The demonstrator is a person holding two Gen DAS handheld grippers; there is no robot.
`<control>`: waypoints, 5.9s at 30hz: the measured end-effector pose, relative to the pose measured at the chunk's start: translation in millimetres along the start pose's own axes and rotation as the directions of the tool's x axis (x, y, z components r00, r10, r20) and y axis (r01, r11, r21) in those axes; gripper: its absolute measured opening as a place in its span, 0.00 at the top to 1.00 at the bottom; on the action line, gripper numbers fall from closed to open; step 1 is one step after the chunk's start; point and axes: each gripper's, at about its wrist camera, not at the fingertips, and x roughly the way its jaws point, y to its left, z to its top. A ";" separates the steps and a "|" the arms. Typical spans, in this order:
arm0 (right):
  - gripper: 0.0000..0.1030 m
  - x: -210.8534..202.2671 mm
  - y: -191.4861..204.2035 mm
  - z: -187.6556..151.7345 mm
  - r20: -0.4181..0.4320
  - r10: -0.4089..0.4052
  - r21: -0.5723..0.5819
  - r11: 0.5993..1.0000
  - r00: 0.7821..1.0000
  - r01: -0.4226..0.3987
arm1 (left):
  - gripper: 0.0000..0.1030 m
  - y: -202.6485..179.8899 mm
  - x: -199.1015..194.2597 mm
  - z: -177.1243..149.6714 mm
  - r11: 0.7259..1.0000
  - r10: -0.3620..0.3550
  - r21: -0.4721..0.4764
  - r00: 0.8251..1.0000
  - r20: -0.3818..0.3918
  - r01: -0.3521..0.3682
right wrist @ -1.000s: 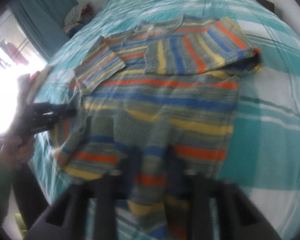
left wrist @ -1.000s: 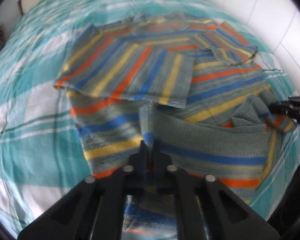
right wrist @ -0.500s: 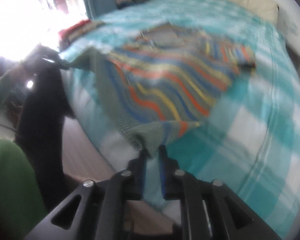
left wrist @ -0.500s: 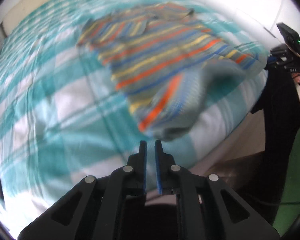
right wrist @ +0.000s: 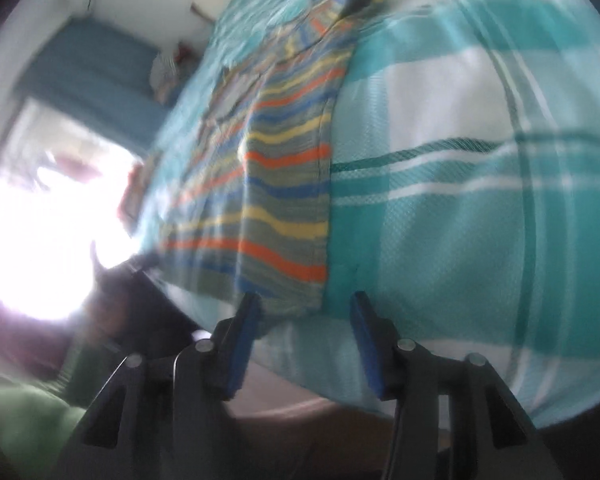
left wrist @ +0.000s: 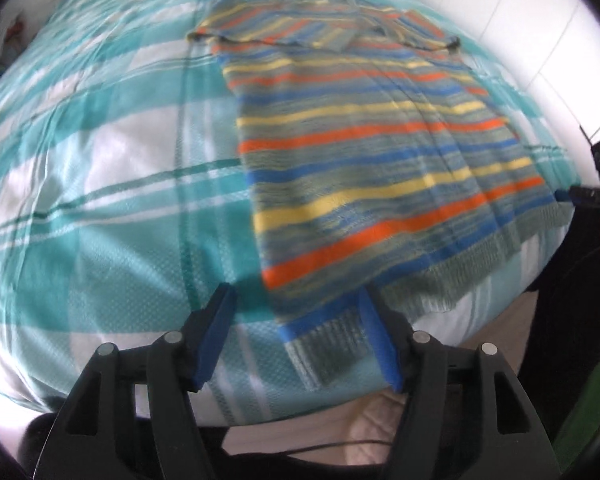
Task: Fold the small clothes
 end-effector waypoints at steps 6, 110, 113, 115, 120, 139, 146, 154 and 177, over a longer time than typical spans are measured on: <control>0.53 -24.2 -24.3 9.1 0.098 0.096 0.134 0.985 0.991 -0.109 | 0.35 18.8 -0.9 2.3 0.991 -0.058 -0.119 0.998 0.021 0.060; 0.82 -118.6 -87.0 203.2 0.417 -0.553 0.273 0.833 0.721 0.481 | 0.16 -61.6 47.8 49.9 0.966 0.211 -0.203 0.941 0.263 -0.160; 0.69 -90.5 -88.2 203.5 0.364 -0.493 0.220 0.870 0.791 0.441 | 0.16 -62.4 45.4 49.1 0.967 0.205 -0.203 0.946 0.251 -0.156; 0.69 -77.6 -107.2 194.7 0.305 -0.520 0.264 0.851 0.798 0.454 | 0.16 -60.6 34.8 44.6 0.966 0.200 -0.208 0.951 0.234 -0.152; 0.72 -100.4 -90.2 154.0 0.395 -0.643 0.267 0.764 0.656 0.588 | 0.16 -48.4 -24.5 42.9 0.974 0.179 -0.173 0.963 0.204 -0.144; 0.52 -25.4 25.4 49.0 0.551 -0.495 -0.120 0.750 0.672 0.650 | 0.33 -48.5 133.4 226.7 0.928 0.147 0.336 0.987 0.068 -0.161; 0.52 -29.4 22.5 47.8 0.566 -0.484 -0.093 0.767 0.668 0.635 | 0.94 36.1 80.4 237.6 0.997 0.062 -0.066 0.981 0.182 -0.050; 0.52 -20.9 18.7 51.8 0.547 -0.485 -0.099 0.772 0.682 0.628 | 0.94 257.3 32.0 155.8 0.615 0.217 -0.788 0.951 0.219 0.041; 0.52 -1.8 9.4 55.5 0.491 -0.515 -0.117 0.760 0.703 0.639 | 0.58 289.3 4.5 110.4 0.545 0.285 -0.836 0.924 0.256 0.063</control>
